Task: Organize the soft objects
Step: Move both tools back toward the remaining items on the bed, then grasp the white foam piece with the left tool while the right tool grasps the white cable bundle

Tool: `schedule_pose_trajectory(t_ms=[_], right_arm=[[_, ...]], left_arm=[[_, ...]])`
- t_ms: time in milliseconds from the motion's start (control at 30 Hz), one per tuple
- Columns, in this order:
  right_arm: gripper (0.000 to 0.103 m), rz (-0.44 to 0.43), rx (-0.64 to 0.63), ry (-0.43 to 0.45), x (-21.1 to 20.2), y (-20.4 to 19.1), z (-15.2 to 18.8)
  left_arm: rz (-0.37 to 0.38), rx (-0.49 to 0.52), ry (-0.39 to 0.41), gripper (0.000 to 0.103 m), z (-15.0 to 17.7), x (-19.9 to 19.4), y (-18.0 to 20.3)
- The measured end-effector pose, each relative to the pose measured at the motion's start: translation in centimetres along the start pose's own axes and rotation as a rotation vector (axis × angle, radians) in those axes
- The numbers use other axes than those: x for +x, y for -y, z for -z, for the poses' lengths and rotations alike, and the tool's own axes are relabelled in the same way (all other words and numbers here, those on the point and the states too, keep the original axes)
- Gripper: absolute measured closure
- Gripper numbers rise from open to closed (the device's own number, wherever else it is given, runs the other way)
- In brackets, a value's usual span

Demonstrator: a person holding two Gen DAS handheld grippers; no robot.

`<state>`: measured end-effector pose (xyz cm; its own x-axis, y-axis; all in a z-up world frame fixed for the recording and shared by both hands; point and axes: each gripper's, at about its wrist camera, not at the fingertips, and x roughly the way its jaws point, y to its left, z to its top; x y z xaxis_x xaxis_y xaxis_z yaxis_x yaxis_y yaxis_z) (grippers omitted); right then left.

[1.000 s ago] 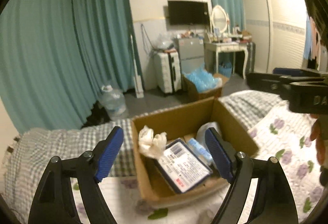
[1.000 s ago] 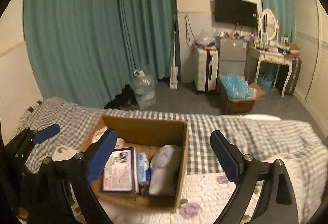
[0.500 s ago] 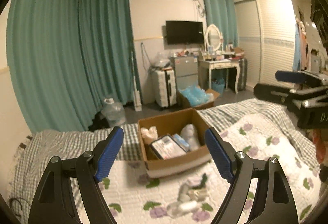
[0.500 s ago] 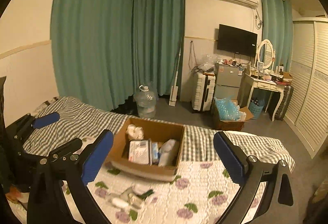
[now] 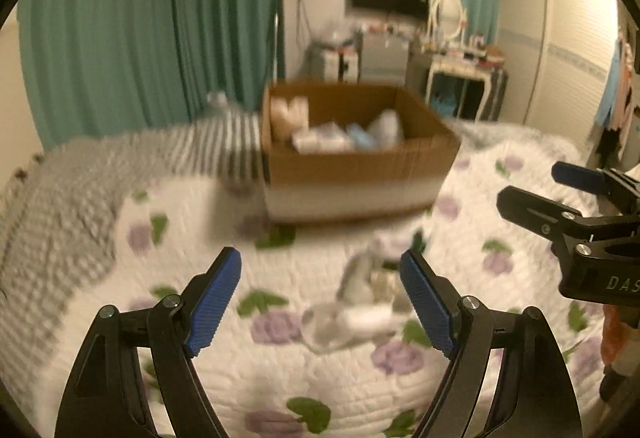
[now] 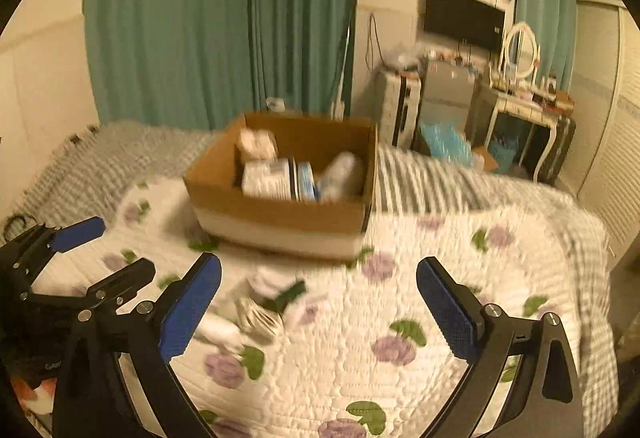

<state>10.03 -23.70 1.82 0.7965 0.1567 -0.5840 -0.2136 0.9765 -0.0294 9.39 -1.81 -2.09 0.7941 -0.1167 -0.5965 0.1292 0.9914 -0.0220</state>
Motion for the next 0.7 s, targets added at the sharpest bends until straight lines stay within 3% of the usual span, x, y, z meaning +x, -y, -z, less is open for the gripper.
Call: schedule_pose_trajectory(t_ms=[233,467,567,633,700], right_arm=[[0.004,-0.042,0.072,-0.132,5.8,1.3,4.1],[0.004,-0.067,0.114,-0.171,7.0,2.0,4.7],[0.004,-0.06,0.128,-0.181,7.5,2.2,4.8],[0.004,-0.059,0.132,-0.186,7.6,2.2,5.0],[0.004,-0.056,0.133,-0.184,7.5,2.2,5.1]], left_arm=[[0.038,0.021,-0.153,0.02,5.3,5.1,1.3],[0.113,0.028,-0.241,0.024,6.2,7.9,2.4],[0.125,0.021,-0.279,0.04,6.2,9.2,2.5],[0.135,0.022,-0.298,0.06,6.5,9.5,2.4],[0.174,0.005,-0.308,0.064,6.7,9.4,2.0]])
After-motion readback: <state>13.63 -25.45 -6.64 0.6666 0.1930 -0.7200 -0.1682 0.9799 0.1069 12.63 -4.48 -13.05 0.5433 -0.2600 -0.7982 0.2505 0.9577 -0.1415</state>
